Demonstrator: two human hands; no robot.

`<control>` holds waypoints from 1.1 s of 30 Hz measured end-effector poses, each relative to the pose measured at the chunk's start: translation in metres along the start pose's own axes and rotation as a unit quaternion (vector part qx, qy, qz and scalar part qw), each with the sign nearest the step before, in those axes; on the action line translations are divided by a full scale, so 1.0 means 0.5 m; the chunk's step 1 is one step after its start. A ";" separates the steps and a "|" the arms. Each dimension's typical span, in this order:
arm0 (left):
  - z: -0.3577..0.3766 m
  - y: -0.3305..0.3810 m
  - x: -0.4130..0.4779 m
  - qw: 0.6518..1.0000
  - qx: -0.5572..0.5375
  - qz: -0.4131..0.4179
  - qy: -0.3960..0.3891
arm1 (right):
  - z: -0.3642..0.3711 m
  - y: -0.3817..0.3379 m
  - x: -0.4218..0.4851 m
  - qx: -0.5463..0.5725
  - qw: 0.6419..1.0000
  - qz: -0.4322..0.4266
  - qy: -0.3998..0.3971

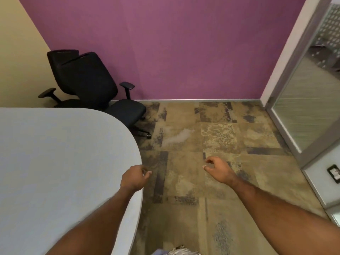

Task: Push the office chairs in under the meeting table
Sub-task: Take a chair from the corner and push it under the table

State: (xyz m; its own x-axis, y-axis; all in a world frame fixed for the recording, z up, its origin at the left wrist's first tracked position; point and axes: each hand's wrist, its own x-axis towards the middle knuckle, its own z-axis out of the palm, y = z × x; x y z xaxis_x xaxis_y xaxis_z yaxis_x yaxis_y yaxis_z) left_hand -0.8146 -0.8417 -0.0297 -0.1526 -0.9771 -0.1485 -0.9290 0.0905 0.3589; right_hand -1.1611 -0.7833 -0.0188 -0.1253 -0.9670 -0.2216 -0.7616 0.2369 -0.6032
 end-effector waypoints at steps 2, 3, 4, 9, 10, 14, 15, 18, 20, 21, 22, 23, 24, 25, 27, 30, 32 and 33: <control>-0.004 0.020 0.042 1.000 -0.023 -0.021 0.003 | -0.017 0.001 0.054 0.025 1.000 -0.005 0.010; -0.006 0.031 0.063 0.999 -0.034 -0.031 0.007 | -0.023 0.004 0.083 0.041 0.999 -0.006 0.013; -0.006 0.041 0.089 0.998 -0.049 -0.044 0.011 | -0.029 0.005 0.118 0.053 0.999 -0.007 0.011; 0.005 0.048 0.209 0.987 -0.115 -0.112 0.032 | -0.060 0.002 0.276 0.088 0.996 -0.009 0.007; 0.010 0.047 0.246 0.984 -0.124 -0.123 0.035 | -0.069 0.001 0.314 0.087 0.996 -0.009 0.010; 0.025 0.053 0.385 0.975 -0.160 -0.148 0.045 | -0.117 -0.012 0.452 0.076 0.997 -0.021 0.011; 0.031 0.056 0.425 0.973 -0.167 -0.155 0.042 | -0.131 -0.012 0.492 0.069 0.997 -0.025 0.009; 0.031 0.063 0.523 0.970 -0.173 -0.168 0.018 | -0.161 -0.013 0.594 0.058 0.998 -0.009 0.001; 0.018 0.068 0.597 0.969 -0.180 -0.169 0.010 | -0.183 -0.025 0.661 0.055 0.998 -0.009 0.003; 0.012 0.068 0.627 0.969 -0.180 -0.170 0.011 | -0.190 -0.032 0.690 0.061 0.998 -0.006 0.004; 0.004 0.068 0.658 0.968 -0.182 -0.173 0.013 | -0.193 -0.040 0.719 0.069 0.998 -0.007 0.005; 0.000 0.067 0.688 0.967 -0.183 -0.178 0.014 | -0.195 -0.045 0.748 0.073 0.997 -0.010 0.005; -0.001 0.071 0.715 0.966 -0.185 -0.181 0.014 | -0.197 -0.046 0.776 0.072 0.997 -0.013 0.002; -0.001 0.076 0.739 0.965 -0.187 -0.181 0.013 | -0.199 -0.047 0.802 0.069 0.997 -0.015 -0.003; 0.002 0.090 0.786 0.964 -0.196 -0.181 0.011 | -0.204 -0.044 0.862 0.058 0.998 -0.018 -0.018; 0.002 0.096 0.858 0.960 -0.194 -0.203 0.011 | -0.198 -0.033 0.970 0.039 0.998 -0.023 -0.041; 0.004 0.101 0.901 0.956 -0.194 -0.219 0.010 | -0.202 -0.034 1.046 0.033 0.998 -0.034 -0.052; 0.007 0.107 0.925 0.954 -0.196 -0.228 0.016 | -0.207 -0.029 1.088 0.032 0.997 -0.041 -0.059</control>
State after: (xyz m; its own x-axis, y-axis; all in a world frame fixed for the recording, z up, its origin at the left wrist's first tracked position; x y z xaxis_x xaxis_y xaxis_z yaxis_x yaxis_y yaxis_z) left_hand -0.9359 -1.2882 -0.0822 0.2531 -0.9032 -0.3466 -0.6977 -0.4186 0.5814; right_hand -1.2839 -1.3226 -0.0513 0.0144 -0.9667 -0.2554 -0.7243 0.1660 -0.6692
